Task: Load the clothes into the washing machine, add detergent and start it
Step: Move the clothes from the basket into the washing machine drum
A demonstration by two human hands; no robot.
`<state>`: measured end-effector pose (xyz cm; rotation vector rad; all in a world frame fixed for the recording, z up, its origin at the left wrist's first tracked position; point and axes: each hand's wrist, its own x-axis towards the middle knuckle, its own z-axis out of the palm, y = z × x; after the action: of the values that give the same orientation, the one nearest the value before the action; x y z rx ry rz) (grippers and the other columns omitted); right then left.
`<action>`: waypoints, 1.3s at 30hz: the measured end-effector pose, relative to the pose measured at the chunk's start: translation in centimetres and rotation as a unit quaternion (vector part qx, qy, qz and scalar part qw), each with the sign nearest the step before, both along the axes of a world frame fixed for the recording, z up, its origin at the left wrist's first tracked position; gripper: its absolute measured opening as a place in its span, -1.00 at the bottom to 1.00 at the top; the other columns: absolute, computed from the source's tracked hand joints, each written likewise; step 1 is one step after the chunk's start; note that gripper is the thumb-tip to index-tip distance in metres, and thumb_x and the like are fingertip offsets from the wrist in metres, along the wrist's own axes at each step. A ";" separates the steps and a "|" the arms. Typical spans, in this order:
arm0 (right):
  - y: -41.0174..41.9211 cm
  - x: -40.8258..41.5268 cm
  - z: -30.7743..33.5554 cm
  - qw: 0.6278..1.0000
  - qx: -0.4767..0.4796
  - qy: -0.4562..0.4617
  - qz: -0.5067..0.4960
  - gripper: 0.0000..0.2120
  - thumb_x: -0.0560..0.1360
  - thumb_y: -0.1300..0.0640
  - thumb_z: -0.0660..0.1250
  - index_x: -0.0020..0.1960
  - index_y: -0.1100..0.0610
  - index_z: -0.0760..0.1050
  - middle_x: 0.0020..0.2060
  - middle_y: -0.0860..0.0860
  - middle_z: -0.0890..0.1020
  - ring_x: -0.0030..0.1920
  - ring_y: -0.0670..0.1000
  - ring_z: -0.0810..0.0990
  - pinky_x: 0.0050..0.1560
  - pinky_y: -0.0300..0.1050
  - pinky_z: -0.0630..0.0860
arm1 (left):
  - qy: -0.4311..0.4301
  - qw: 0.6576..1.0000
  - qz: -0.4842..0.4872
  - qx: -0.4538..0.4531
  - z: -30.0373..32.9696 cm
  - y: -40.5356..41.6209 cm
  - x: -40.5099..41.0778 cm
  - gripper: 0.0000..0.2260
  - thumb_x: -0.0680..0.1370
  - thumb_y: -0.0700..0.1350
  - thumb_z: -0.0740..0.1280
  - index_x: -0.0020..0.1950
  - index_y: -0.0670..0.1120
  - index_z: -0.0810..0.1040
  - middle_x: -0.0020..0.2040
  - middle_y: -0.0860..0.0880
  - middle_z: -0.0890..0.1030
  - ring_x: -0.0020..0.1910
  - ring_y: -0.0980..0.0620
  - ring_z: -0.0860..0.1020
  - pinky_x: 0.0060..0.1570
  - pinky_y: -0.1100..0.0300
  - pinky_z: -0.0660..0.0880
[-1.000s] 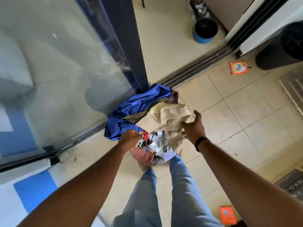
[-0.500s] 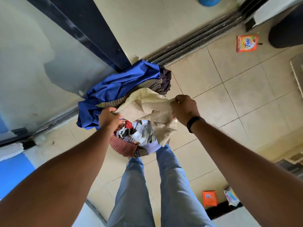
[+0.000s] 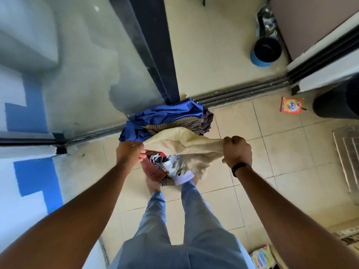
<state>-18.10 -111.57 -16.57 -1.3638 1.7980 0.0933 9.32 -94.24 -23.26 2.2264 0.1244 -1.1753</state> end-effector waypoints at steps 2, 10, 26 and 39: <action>0.4 0.2 2.5 1.000 -0.019 -0.015 -0.009 -0.59 0.33 -0.23 0.05 -0.32 0.10 0.42 -0.30 0.15 0.61 -0.29 0.28 0.65 -0.15 0.19 0.62 | -0.037 0.999 0.017 -0.027 3.6 1.2 -0.8 -0.86 0.51 -0.14 0.42 -0.18 -0.19 0.65 -0.21 -0.24 0.71 -0.26 -0.20 0.71 -0.14 -0.07 0.67; 2.6 2.7 10.5 0.992 -0.115 -0.045 -0.002 -0.73 0.45 -0.05 0.24 -0.19 0.17 0.48 -0.31 0.15 0.66 -0.47 0.05 0.61 -0.40 -0.17 0.50 | -0.141 0.965 0.206 -0.082 12.9 8.6 -1.9 -0.83 0.51 -0.15 0.50 -0.17 -0.25 0.68 -0.34 -0.22 0.69 -0.40 -0.11 0.65 -0.39 0.09 0.66; 18.7 17.5 16.0 0.956 -0.069 -0.265 0.108 -0.88 0.49 0.35 0.31 -0.12 0.17 0.55 -0.08 0.31 0.66 -0.28 0.25 0.70 -0.23 0.14 0.67 | -0.125 0.836 0.489 -0.214 19.3 33.9 2.4 -0.86 0.42 -0.34 0.54 -0.08 -0.29 0.65 -0.17 -0.29 0.69 -0.32 -0.10 0.66 -0.15 0.06 0.69; 39.7 32.0 15.9 0.872 -0.052 -0.340 0.347 -0.87 0.37 0.10 0.32 -0.29 -0.04 0.63 -0.17 0.11 0.70 -0.12 0.18 0.68 -0.07 0.23 0.66 | -0.262 0.666 0.641 -0.279 25.8 53.6 1.6 -0.95 0.45 -0.26 0.51 -0.19 -0.21 0.68 -0.32 -0.16 0.66 -0.32 -0.03 0.60 -0.21 0.18 0.64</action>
<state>13.89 -71.89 -0.69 -1.7812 0.6908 -0.0997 10.87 -40.65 2.57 1.2326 0.8060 0.2354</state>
